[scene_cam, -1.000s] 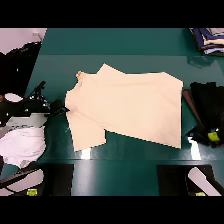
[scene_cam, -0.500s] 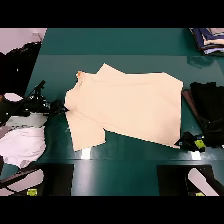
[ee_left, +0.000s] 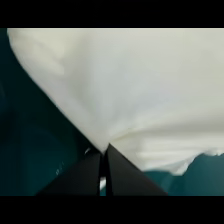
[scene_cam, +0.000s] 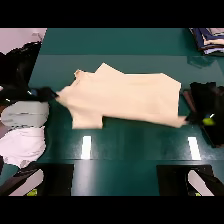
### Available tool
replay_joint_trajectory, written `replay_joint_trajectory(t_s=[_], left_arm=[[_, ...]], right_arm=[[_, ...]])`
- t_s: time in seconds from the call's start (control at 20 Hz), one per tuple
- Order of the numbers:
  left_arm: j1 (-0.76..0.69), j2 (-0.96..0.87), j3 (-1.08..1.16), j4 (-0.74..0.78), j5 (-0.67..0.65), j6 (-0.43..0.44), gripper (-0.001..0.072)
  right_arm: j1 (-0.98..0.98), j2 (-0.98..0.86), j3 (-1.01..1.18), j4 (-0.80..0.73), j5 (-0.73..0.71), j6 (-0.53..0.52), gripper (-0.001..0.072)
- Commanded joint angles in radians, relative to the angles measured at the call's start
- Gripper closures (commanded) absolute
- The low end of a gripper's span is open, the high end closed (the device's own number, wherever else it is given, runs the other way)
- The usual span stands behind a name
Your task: Fold the shirts.
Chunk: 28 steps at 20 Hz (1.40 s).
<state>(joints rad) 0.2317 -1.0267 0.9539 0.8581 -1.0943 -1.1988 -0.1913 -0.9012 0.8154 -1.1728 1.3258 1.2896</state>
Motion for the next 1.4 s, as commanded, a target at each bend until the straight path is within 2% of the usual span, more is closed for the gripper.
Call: replay_joint_trajectory(t_s=[0.0, 0.2, 0.4, 0.55, 0.65, 0.85, 1.15, 1.25, 1.35], left_arm=[[0.001, 0.121, 0.254, 0.029, -0.090, -0.062, 0.0680], [0.001, 0.183, 0.678, 0.028, -0.106, -0.115, 0.0681], [0.001, 0.187, 1.103, 0.028, -0.072, -0.191, 0.0681], [0.001, 0.193, 1.270, 0.028, -0.004, -0.224, 0.0681], [0.001, 0.193, 1.321, 0.013, -0.016, -0.263, 0.0681], [0.001, 0.186, 1.232, -0.012, -0.084, -0.275, 0.0681], [0.000, 0.112, 0.645, -0.014, -0.263, -0.282, 0.0681], [0.000, 0.040, 0.489, -0.016, -0.259, -0.241, 0.0681], [-0.034, -0.058, 0.392, 0.005, -0.175, -0.194, 0.0681]], right_arm=[[0.043, 0.069, 0.338, 0.003, -0.047, 0.020, 0.0698], [0.042, 0.076, 0.768, -0.008, -0.069, 0.019, 0.0698], [0.042, 0.076, 1.083, -0.050, -0.064, 0.020, 0.0698], [0.042, 0.076, 1.242, -0.144, -0.033, 0.028, 0.0698], [0.042, 0.076, 1.297, -0.192, -0.001, 0.033, 0.0698], [0.042, 0.076, 1.231, -0.216, 0.049, 0.035, 0.0698], [0.043, -0.136, 0.965, -0.208, 0.169, 0.035, 0.0698], [0.043, -0.235, 0.882, -0.207, 0.167, 0.035, 0.0698], [0.048, -0.334, 0.811, -0.208, 0.158, 0.035, 0.0698]])
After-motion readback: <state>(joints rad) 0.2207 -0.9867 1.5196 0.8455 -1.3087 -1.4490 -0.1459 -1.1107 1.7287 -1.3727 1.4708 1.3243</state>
